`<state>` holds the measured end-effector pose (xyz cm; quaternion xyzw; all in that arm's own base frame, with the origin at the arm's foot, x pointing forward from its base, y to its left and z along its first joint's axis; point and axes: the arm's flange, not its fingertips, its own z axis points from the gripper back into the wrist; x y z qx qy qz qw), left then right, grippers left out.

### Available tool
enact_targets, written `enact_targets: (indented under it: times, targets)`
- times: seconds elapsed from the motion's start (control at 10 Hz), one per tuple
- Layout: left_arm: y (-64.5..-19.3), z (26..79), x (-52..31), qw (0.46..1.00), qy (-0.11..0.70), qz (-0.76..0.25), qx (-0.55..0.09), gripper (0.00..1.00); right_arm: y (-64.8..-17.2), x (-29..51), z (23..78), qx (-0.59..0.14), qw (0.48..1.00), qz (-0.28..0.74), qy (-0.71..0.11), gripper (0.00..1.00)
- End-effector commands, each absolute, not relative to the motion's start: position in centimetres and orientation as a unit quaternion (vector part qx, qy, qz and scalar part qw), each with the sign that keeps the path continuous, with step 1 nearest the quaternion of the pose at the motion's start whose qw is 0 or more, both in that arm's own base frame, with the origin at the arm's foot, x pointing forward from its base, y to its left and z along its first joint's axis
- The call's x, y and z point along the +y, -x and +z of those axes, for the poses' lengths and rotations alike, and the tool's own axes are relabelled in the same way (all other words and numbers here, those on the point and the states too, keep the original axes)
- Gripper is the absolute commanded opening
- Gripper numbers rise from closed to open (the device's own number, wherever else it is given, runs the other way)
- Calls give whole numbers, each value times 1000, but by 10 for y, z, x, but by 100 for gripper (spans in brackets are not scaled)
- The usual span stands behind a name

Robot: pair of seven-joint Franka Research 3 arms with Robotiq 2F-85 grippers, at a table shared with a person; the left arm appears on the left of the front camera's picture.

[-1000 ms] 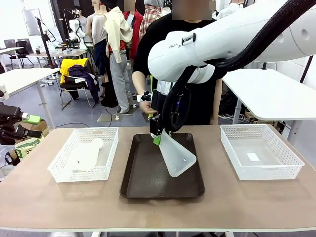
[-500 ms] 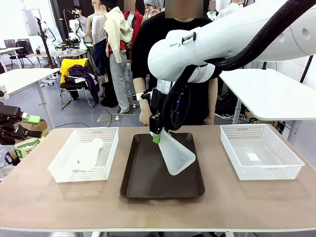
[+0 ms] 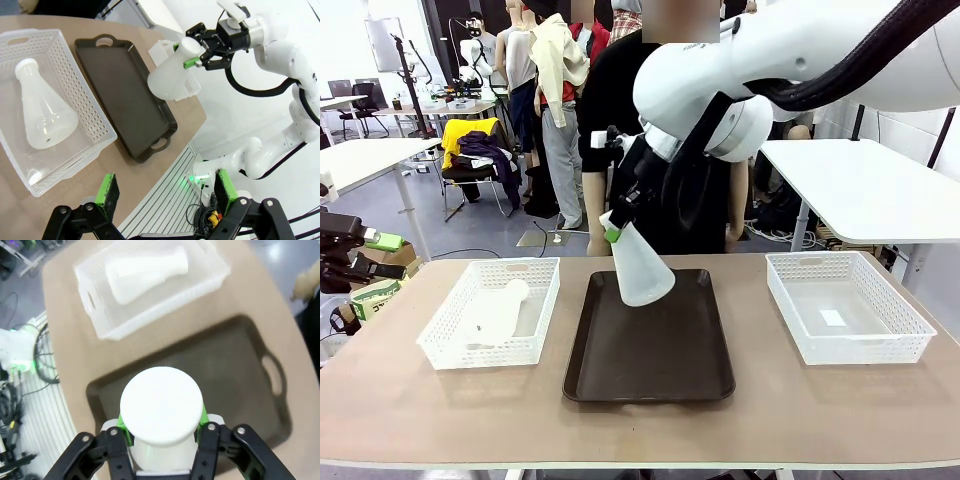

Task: Prepare the laboratory tools.
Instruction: Place the picked Big flask upright in the Handle tray as instructed by the person.

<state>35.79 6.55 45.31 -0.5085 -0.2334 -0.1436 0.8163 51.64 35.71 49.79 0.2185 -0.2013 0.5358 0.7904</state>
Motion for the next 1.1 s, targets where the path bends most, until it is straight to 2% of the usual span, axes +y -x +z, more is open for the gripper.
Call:
enact_targets:
  times: [0.0, 0.3, 0.6, 1.0]
  targets:
    - [-359, 453, 66, 808, 516, -148, -245, 100, -506, 334, 471, -248, 744, 558, -272, 0]
    - [-359, 453, 66, 808, 516, -148, -245, 100, -522, 324, 442, -322, 698, 580, -270, 0]
    - [-359, 453, 66, 808, 516, -148, -245, 100, -535, 317, 408, -379, 705, 533, -275, 0]
    - [-359, 453, 66, 808, 516, -148, -245, 100, -562, 316, 377, -386, 712, 495, -314, 0]
